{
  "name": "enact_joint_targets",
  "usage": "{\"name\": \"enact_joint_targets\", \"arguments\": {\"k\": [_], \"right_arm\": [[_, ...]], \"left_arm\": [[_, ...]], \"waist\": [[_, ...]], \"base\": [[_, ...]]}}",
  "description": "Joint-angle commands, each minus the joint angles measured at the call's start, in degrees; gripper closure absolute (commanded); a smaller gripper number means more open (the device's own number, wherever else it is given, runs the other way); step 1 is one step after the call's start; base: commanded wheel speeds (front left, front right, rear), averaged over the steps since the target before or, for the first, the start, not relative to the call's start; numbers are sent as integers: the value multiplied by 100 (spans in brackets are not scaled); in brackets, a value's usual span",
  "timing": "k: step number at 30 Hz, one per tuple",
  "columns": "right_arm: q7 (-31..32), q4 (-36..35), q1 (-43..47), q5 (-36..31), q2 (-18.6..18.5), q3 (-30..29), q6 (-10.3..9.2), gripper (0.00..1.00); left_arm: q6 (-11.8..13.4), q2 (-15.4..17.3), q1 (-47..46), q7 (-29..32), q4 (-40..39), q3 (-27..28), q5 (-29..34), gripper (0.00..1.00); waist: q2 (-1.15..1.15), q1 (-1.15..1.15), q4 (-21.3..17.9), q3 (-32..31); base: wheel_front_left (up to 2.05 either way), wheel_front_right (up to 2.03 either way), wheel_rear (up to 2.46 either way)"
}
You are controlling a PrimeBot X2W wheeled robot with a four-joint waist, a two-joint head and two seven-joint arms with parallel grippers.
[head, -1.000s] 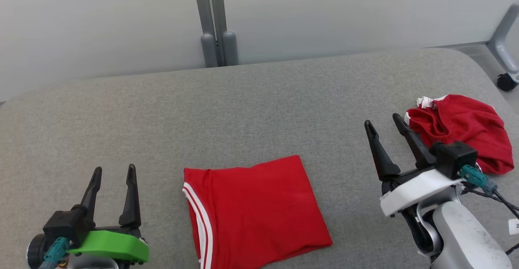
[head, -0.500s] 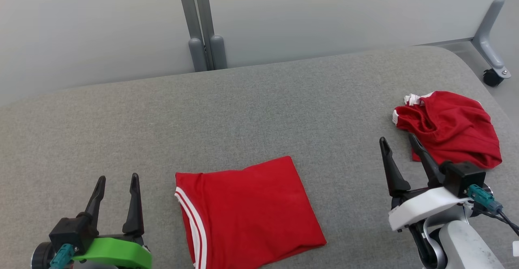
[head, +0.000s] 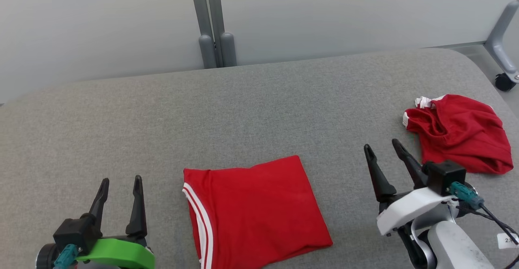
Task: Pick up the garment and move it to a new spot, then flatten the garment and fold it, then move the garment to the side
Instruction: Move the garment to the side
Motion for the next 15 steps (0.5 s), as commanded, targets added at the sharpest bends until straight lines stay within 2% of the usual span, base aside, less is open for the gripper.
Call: {"name": "enact_joint_targets", "arguments": {"k": [1, 9, 15], "right_arm": [[139, 45, -122, 79, -6, 127, 0, 0], [1821, 645, -507, 515, 117, 551, 0, 0], [2872, 1063, -609, 986, 268, 470, 0, 0]], "left_arm": [[-38, -16, -42, -13, 21, -14, 89, 0], [-93, -68, -141, -13, 137, -51, 93, 0], [-148, -111, -185, -14, 198, -72, 81, 0]], "waist": [[0, 0, 99, 35], [0, 0, 499, 120], [0, 0, 830, 195]], "base": [[0, 0, 0], [0, 0, 0], [0, 0, 0]]}}
